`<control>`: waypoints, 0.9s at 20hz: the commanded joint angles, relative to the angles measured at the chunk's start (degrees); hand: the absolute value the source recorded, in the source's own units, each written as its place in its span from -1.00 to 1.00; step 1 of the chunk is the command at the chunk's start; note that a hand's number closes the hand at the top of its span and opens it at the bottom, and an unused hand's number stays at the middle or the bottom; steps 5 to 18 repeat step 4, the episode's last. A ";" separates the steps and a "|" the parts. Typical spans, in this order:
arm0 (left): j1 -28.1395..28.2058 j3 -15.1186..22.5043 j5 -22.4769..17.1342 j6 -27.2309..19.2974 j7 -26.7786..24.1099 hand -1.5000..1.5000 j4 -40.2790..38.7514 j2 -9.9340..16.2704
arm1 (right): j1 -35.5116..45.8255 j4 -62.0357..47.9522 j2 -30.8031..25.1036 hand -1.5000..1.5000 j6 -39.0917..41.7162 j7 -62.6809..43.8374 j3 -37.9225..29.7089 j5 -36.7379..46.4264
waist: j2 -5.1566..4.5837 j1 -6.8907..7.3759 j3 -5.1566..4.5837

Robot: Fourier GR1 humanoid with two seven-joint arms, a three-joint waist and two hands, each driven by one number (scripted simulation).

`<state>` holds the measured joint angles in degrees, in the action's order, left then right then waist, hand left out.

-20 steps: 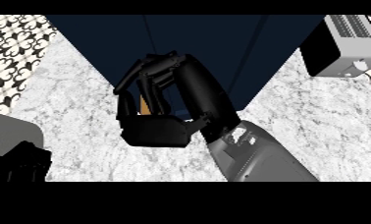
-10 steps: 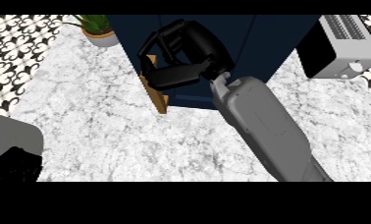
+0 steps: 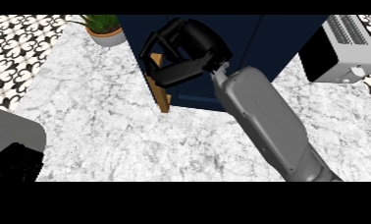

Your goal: Pick up the bottled water, place it into the cabinet and close the cabinet

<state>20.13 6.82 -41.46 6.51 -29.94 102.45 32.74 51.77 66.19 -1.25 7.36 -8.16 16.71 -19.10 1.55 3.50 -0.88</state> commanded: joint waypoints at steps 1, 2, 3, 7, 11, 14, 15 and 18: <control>-1.35 -0.79 -0.86 -0.59 1.27 1.00 0.59 0.18 | 1.63 -9.92 -6.11 1.00 -2.64 1.96 -7.26 1.51 | -2.92 -0.97 0.88; -2.39 -0.57 -0.69 -1.34 1.85 1.00 0.65 -0.08 | 3.02 -9.76 -7.02 1.00 -1.37 0.97 -8.06 0.51 | -2.88 -1.45 0.88; -2.23 -0.11 -0.05 -0.35 1.33 1.00 0.07 0.09 | 2.75 -10.31 -6.37 1.00 -2.25 1.51 -8.00 0.83 | -2.91 -1.40 0.83; -2.35 -0.41 -0.51 -0.66 2.22 1.00 0.84 0.50 | 2.71 -10.25 -6.08 1.00 -2.84 2.01 -7.39 1.75 | -2.68 -1.50 0.86; -2.35 -0.41 -0.51 -0.66 2.22 1.00 0.84 0.50 | 2.71 -10.25 -6.08 1.00 -2.84 2.01 -7.39 1.75 | -2.68 -1.50 0.86; -2.35 -0.41 -0.51 -0.66 2.22 1.00 0.84 0.50 | 2.71 -10.25 -6.08 1.00 -2.84 2.01 -7.39 1.75 | -2.68 -1.50 0.86; -2.35 -0.41 -0.51 -0.66 2.22 1.00 0.84 0.50 | 2.71 -10.25 -6.08 1.00 -2.84 2.01 -7.39 1.75 | -2.68 -1.50 0.86; -2.35 -0.41 -0.51 -0.66 2.22 1.00 0.84 0.50 | 2.71 -10.25 -6.08 1.00 -2.84 2.01 -7.39 1.75 | -2.68 -1.50 0.86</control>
